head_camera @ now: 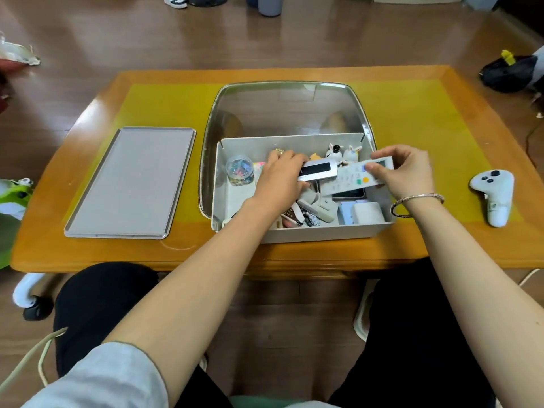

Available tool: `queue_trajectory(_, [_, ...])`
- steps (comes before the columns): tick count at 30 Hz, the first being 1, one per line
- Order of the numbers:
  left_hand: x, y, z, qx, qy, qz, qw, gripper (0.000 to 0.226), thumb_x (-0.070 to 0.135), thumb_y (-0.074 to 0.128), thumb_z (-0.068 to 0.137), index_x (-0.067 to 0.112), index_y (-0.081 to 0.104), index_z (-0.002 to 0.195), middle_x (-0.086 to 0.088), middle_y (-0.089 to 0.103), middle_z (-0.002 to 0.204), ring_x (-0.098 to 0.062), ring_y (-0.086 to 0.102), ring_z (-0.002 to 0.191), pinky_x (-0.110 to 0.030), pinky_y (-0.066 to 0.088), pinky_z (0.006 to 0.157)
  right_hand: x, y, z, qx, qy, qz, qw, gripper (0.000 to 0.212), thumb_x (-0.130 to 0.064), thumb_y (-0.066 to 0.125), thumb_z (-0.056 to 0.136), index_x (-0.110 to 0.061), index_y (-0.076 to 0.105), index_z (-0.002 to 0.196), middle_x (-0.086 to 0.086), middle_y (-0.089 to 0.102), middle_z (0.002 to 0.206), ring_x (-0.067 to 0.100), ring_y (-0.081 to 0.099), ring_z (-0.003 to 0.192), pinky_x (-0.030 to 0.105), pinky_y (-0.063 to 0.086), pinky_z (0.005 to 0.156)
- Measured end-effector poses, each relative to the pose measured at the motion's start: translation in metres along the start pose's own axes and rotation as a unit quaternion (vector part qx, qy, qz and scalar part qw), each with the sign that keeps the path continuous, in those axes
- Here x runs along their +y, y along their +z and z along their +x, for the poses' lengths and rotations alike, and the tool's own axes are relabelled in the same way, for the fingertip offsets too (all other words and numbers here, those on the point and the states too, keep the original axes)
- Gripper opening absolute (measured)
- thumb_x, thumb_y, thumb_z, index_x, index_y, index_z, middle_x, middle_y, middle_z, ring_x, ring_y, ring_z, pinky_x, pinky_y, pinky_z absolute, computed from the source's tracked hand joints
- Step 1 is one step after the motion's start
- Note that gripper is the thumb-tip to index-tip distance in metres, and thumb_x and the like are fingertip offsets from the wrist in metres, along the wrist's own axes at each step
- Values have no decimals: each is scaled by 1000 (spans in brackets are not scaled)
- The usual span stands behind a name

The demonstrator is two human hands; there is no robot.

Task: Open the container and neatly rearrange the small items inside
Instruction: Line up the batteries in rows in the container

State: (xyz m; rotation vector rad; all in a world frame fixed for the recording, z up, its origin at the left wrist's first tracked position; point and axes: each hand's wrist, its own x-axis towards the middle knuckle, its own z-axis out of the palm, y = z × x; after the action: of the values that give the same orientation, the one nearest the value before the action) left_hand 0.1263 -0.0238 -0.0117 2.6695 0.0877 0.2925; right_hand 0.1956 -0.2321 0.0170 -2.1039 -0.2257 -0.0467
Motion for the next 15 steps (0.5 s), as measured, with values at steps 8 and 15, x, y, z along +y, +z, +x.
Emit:
queue_trajectory(8, [30,27,35,-95,5,109,990,45,33,67,87,17,53,126,-7,57,124,-32,47,111,-40,39,90,9,-9,16,172,-61,-30,983,11,-9,64,78,-7,62,89,10,65,95,22,58,85,33,47,79])
queue_trajectory(15, [44,35,27,-171,37,16,984,53,35,62,90,12,46,136,-10,46,134,-29,48,119,-40,43,93,5,9,19,63,-126,-74,987,11,1,62,80,-5,68,84,2,54,90,-2,46,74,0,32,72])
